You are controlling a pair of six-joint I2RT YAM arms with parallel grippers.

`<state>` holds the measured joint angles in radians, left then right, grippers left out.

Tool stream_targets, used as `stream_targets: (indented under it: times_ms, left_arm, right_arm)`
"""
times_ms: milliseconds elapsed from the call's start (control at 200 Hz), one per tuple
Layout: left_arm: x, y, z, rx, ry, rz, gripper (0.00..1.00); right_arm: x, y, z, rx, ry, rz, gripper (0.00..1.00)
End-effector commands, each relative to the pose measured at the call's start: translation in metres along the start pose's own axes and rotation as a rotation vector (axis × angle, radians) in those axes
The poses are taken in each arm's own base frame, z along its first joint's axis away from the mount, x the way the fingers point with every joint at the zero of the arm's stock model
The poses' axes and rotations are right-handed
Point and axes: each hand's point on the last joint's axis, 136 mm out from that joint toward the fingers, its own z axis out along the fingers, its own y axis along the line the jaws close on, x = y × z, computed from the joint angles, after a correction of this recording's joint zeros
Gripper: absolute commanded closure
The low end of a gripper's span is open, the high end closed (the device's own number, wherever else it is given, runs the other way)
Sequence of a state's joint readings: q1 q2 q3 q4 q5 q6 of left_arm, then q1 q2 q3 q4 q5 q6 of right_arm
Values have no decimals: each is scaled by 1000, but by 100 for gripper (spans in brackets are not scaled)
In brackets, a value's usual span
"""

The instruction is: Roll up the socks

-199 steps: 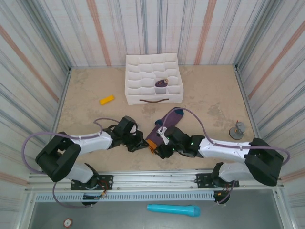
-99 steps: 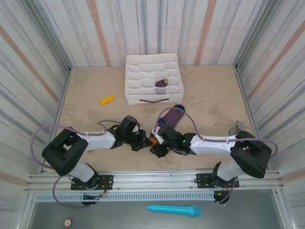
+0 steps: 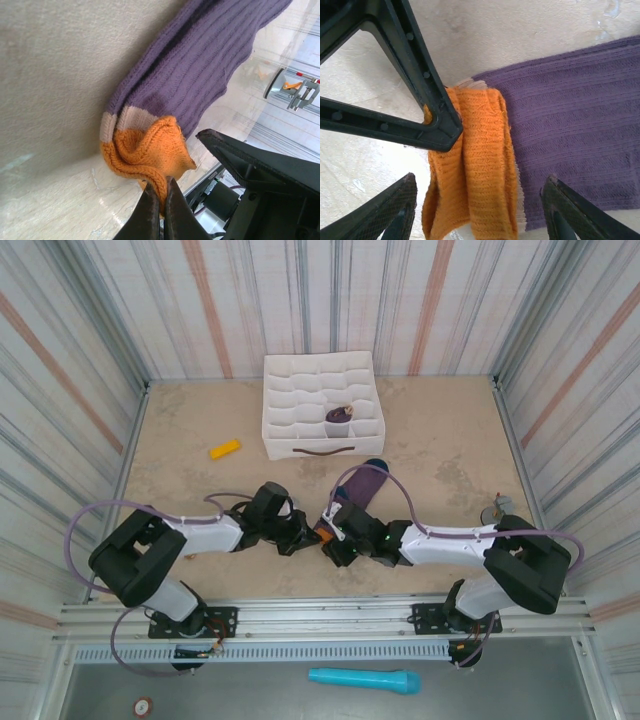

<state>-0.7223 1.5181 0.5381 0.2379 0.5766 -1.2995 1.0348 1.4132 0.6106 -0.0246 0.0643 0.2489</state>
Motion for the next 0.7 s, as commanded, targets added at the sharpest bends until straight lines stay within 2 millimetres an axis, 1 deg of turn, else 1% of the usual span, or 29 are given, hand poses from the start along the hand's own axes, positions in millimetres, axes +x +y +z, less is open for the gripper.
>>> stream_targets:
  times_ms: [0, 165, 260, 341, 471, 516, 611, 696]
  left_arm:
    - [2, 1, 3, -3, 11, -8, 100]
    - [1, 0, 5, -3, 6, -10, 100]
    - [1, 0, 4, 0, 2, -18, 100]
    - [0, -1, 4, 4, -4, -20, 100]
    - [-1, -1, 4, 8, -8, -25, 100]
    - [0, 0, 4, 6, -8, -30, 100]
    - [0, 0, 4, 9, -6, -32, 100]
    - [0, 0, 4, 9, -10, -35, 100]
  right_arm:
    - [6, -2, 4, 19, 10, -37, 35]
    - [9, -2, 9, 14, 23, -32, 47]
    - [12, -1, 12, 11, 37, -33, 47]
    - [14, -1, 13, 11, 43, -36, 44]
    - [16, -3, 14, 17, 52, -41, 44]
    - [16, -1, 14, 6, 54, -43, 40]
    - [15, 2, 12, -6, 53, -51, 26]
    - [13, 2, 9, -8, 44, -57, 24]
